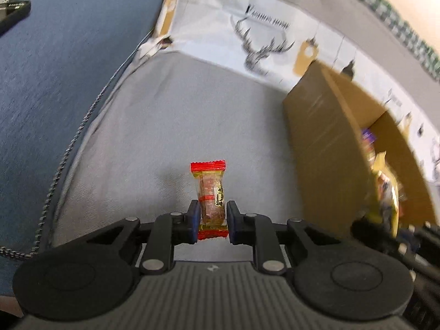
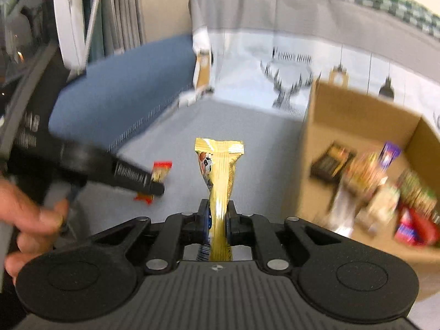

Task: Organize snacks
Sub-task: 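Carry the wafer bar and red candy over the cardboard box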

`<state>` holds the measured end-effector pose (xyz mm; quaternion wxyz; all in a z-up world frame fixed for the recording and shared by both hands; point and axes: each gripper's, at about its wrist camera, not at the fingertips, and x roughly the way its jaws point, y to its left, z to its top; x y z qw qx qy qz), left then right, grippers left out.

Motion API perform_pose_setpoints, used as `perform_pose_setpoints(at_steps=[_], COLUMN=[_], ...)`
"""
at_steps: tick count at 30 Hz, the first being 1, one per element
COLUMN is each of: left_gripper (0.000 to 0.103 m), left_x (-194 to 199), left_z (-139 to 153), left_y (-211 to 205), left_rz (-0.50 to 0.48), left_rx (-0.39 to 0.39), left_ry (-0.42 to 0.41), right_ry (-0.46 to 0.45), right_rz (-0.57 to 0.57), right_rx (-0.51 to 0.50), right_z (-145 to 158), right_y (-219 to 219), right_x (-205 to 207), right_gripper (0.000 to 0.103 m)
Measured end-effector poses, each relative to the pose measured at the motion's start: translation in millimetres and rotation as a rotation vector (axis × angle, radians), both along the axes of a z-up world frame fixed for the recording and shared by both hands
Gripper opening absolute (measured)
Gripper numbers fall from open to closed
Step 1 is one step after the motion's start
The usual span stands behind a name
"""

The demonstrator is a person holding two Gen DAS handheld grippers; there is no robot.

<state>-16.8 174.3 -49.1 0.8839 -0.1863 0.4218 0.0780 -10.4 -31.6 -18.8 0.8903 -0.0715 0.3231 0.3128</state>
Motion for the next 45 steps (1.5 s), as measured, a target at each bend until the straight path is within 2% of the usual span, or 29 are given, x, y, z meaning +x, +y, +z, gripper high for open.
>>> perform_pose_setpoints(at_steps=[3, 6, 10, 13, 17, 23, 27, 32, 36, 40, 43, 45], left_gripper=[0.022, 0.022, 0.022, 0.022, 0.022, 0.022, 0.022, 0.022, 0.022, 0.022, 0.022, 0.022], left_x=[2.9, 7.9, 12.3, 14.0, 16.1, 21.4, 29.6, 59.8, 87.6, 91.6, 94.4, 99.0], left_z=[8.9, 12.9, 19.8, 28.6, 39.1, 46.1, 61.5, 91.5, 108.3, 95.7, 77.3, 74.9], left_y=[-9.3, -20.6, -33.6, -41.2, -56.2, -82.2, -97.3, -111.4, -130.1, -144.2, -148.4, -147.1], left_rz=[-0.013, -0.038, -0.056, -0.056, -0.072, -0.135, -0.187, -0.208, -0.247, -0.298, -0.312, -0.312], left_rx=[-0.017, -0.035, -0.045, -0.052, -0.053, -0.045, -0.023, -0.035, -0.041, -0.057, -0.067, -0.088], left_ry=[-0.038, -0.067, -0.107, -0.149, -0.208, -0.247, -0.269, -0.238, -0.289, -0.364, -0.312, -0.307], right_ry=[-0.032, -0.066, -0.077, -0.105, -0.136, -0.153, -0.159, -0.139, -0.121, -0.124, -0.126, -0.124], right_rz=[-0.014, -0.033, -0.079, -0.106, -0.15, -0.218, -0.272, -0.348, -0.406, -0.445, -0.456, -0.461], right_rx=[0.004, 0.0, 0.039, 0.105, 0.141, 0.135, 0.126, 0.138, 0.149, 0.158, 0.146, 0.135], right_z=[22.8, 29.7, 30.9, 43.0, 51.7, 52.5, 48.3, 41.3, 37.2, 35.5, 33.0, 31.2], right_y=[-18.0, -31.5, -49.5, -63.5, -82.0, -108.4, -126.7, -150.3, -164.2, -170.5, -171.0, -171.1], right_x=[13.5, 23.7, 30.6, 26.1, 24.1, 32.4, 37.7, 47.5, 52.5, 53.8, 55.3, 56.3], right_gripper=[0.011, 0.011, 0.011, 0.011, 0.011, 0.011, 0.011, 0.011, 0.011, 0.011, 0.011, 0.011])
